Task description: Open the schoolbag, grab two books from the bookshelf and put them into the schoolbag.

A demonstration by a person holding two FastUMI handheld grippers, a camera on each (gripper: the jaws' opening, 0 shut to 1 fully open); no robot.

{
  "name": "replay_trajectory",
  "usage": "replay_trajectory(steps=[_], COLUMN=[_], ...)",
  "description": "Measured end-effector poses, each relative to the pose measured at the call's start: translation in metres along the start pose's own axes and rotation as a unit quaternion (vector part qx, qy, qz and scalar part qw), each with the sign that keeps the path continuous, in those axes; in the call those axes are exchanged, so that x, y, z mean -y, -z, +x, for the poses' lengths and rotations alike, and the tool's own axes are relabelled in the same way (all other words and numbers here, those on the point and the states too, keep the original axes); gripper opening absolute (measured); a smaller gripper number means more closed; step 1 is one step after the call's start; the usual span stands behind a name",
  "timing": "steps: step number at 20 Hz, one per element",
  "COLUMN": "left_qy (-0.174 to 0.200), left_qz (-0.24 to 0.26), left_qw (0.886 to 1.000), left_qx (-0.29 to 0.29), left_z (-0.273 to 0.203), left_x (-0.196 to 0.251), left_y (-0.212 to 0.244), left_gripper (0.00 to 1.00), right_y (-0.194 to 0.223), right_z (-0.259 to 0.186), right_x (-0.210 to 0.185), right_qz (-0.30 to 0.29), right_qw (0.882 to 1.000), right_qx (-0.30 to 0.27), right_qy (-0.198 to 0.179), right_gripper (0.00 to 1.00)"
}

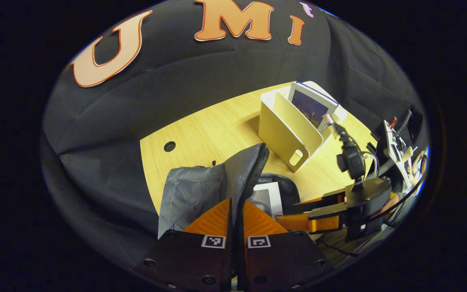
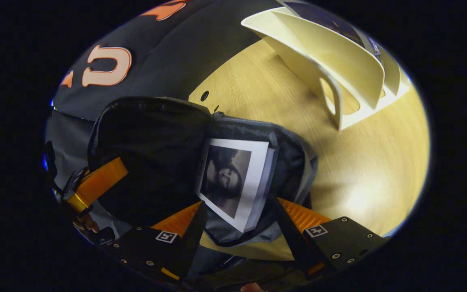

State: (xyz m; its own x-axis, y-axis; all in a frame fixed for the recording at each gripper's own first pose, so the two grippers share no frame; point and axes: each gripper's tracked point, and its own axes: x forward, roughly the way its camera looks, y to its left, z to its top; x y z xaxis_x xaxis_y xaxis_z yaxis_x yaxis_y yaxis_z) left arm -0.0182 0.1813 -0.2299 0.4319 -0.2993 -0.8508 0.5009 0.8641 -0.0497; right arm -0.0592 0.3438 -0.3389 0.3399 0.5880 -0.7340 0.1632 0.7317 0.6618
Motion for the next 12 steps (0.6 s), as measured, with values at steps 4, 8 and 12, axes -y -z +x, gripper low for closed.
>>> replay_trajectory(steps=[4,8,12], left_qy=[-0.009,-0.015,-0.022], left_qz=[-0.004,-0.020,-0.020], left_qw=[1.000,1.000,0.999], left_qx=[-0.007,-0.014,-0.021], left_z=[0.002,0.010,0.018], left_x=[0.007,0.014,0.024], left_y=[0.004,0.006,0.009], left_gripper=[0.06,0.06,0.06], right_y=[-0.032,-0.058,-0.094], right_z=[-0.042,-0.079,-0.116], right_x=[0.022,0.045,0.069], right_qz=[-0.021,-0.036,-0.048], right_qw=[0.999,0.997,0.994], right_qx=[0.024,0.039,0.050], right_qy=[0.026,0.058,0.083], right_gripper=[0.98,0.98,0.98])
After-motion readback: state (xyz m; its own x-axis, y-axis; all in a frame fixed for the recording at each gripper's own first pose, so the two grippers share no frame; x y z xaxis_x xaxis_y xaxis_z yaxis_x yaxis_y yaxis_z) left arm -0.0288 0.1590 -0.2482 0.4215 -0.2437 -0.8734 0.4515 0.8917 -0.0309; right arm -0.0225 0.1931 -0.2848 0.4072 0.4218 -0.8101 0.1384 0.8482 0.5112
